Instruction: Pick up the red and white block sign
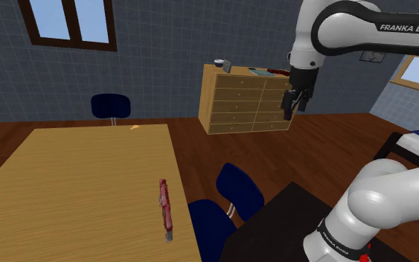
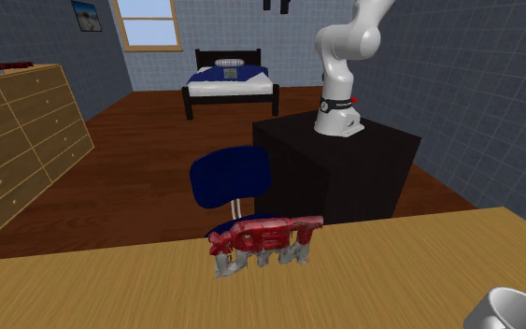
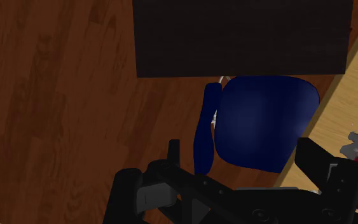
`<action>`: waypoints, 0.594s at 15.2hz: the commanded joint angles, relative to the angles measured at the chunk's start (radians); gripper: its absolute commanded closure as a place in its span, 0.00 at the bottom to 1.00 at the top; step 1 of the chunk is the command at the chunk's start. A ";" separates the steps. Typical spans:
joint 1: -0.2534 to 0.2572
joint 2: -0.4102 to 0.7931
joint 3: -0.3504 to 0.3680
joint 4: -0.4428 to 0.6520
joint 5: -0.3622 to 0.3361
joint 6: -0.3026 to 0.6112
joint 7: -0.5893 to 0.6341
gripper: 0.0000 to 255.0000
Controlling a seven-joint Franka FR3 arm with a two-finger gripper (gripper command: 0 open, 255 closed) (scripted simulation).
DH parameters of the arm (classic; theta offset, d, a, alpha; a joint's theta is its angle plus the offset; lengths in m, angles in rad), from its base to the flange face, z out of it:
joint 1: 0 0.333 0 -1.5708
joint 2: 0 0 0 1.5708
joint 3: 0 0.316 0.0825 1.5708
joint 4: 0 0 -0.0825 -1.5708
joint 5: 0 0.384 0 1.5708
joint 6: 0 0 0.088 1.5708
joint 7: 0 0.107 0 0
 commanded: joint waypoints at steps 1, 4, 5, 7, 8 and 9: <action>0.000 0.000 0.000 0.000 0.000 0.000 0.000 0.00; 0.010 0.029 0.041 -0.052 0.041 0.078 0.073 0.00; 0.014 0.042 0.055 -0.067 0.055 0.105 0.098 0.00; 0.021 0.072 0.083 -0.093 0.081 0.160 0.145 0.00; 0.025 0.090 0.097 -0.104 0.093 0.189 0.169 0.00; 0.028 0.109 0.111 -0.114 0.105 0.218 0.192 0.00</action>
